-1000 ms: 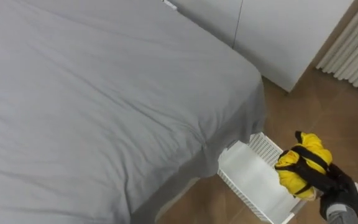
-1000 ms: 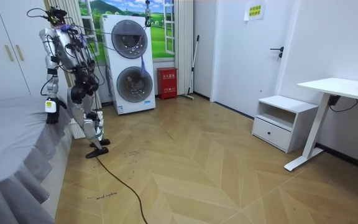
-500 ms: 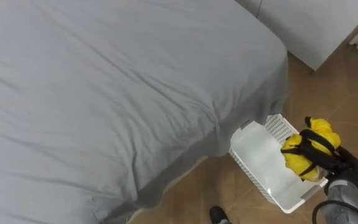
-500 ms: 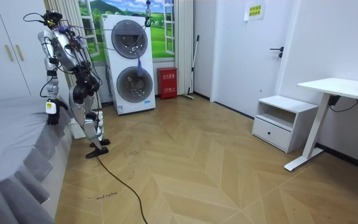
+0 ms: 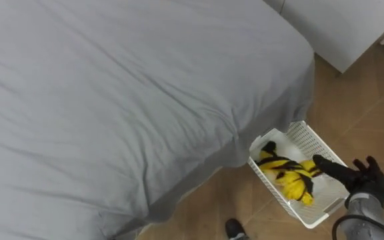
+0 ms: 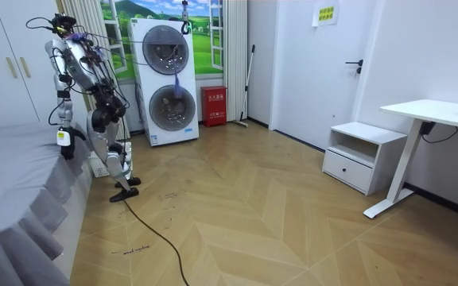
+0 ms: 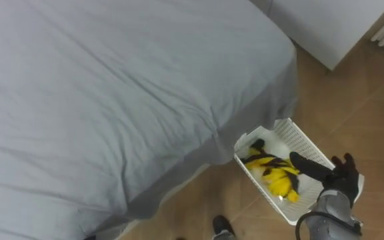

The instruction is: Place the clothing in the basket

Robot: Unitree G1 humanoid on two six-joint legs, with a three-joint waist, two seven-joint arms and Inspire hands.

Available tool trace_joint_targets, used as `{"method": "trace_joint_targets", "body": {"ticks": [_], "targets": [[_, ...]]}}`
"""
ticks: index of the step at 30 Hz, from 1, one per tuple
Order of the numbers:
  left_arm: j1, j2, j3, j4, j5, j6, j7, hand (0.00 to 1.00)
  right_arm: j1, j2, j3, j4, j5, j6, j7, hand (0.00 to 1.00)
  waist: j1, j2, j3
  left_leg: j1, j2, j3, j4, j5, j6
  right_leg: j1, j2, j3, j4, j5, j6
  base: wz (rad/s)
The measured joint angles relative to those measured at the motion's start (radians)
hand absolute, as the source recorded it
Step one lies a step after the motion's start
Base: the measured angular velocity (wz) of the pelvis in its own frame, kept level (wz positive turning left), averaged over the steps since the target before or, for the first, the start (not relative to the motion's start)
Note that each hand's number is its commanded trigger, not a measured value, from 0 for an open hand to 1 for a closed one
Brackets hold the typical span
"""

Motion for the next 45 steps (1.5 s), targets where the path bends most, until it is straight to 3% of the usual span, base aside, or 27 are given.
{"method": "trace_joint_targets", "body": {"ticks": [12, 17, 22, 26, 30, 32, 34, 37, 45], "targets": [[0.000, 0.010, -0.011, 0.002, -0.011, -0.006, 0.002, 0.00, 0.006, -0.003, 0.008, 0.005, 0.036, -0.001, -0.017, 0.00, 0.008, -0.005, 0.0050, 0.012, 0.001, -0.015, 0.000, 0.000, -0.001, 0.024, -0.002, -0.008, -0.016, -0.001, -0.002, 0.03], [0.016, 0.013, -0.005, -0.008, -0.007, -0.006, -0.026, 0.00, 0.090, -0.003, 0.009, 0.006, 0.041, -0.012, 0.028, 0.00, 0.025, -0.009, 0.0069, 0.064, 0.003, -0.037, -0.008, 0.002, -0.004, 0.097, -0.005, -0.034, -0.053, -0.004, -0.007, 0.14], [0.102, 0.019, 0.042, -0.066, 0.083, -0.023, -0.028, 0.00, 0.221, 0.022, 0.040, 0.006, 0.038, -0.009, 0.082, 0.00, 0.027, -0.034, 0.0063, 0.157, 0.002, -0.076, -0.026, 0.002, -0.007, 0.226, -0.014, -0.086, -0.104, -0.009, -0.012, 0.21], [0.142, 0.018, 0.056, -0.086, 0.130, -0.028, -0.023, 0.00, 0.258, 0.066, 0.063, 0.064, 0.044, -0.009, 0.128, 0.00, 0.021, -0.074, 0.0024, 0.233, 0.000, -0.115, -0.042, 0.002, -0.011, 0.337, -0.018, -0.127, -0.159, -0.010, -0.012, 0.36], [0.163, 0.009, 0.056, -0.087, 0.197, -0.038, -0.013, 0.00, 0.301, 0.123, 0.081, 0.152, 0.044, -0.002, 0.202, 0.00, 0.029, -0.123, -0.0210, 0.317, -0.004, -0.200, -0.062, -0.004, -0.022, 0.477, -0.021, -0.199, -0.242, -0.005, -0.014, 0.59], [0.177, -0.003, 0.077, -0.085, 0.238, -0.040, -0.005, 0.00, 0.308, 0.136, 0.106, 0.179, 0.032, 0.006, 0.230, 0.00, 0.040, -0.139, -0.0249, 0.348, -0.009, -0.222, -0.064, -0.005, -0.023, 0.530, -0.028, -0.225, -0.268, -0.005, -0.013, 0.39], [0.170, -0.024, 0.095, -0.061, 0.268, -0.040, 0.001, 0.00, 0.304, 0.144, 0.118, 0.231, -0.014, 0.018, 0.274, 0.00, 0.051, -0.150, -0.0203, 0.384, -0.020, -0.261, -0.066, -0.005, -0.023, 0.585, -0.034, -0.253, -0.296, -0.007, -0.009, 0.45], [0.165, -0.039, 0.123, -0.044, 0.266, -0.039, 0.007, 0.00, 0.299, 0.150, 0.146, 0.245, -0.047, 0.042, 0.298, 0.00, 0.079, -0.154, -0.0144, 0.400, -0.024, -0.280, -0.070, -0.006, -0.024, 0.612, -0.037, -0.270, -0.297, -0.010, -0.005, 0.23], [0.183, -0.054, 0.229, -0.044, 0.266, -0.038, 0.008, 0.00, 0.292, 0.171, 0.195, 0.278, -0.150, 0.083, 0.323, 0.00, 0.113, -0.169, -0.0127, 0.404, -0.040, -0.356, -0.068, -0.006, -0.023, 0.651, -0.047, -0.342, -0.312, -0.016, 0.001, 0.27]]}}
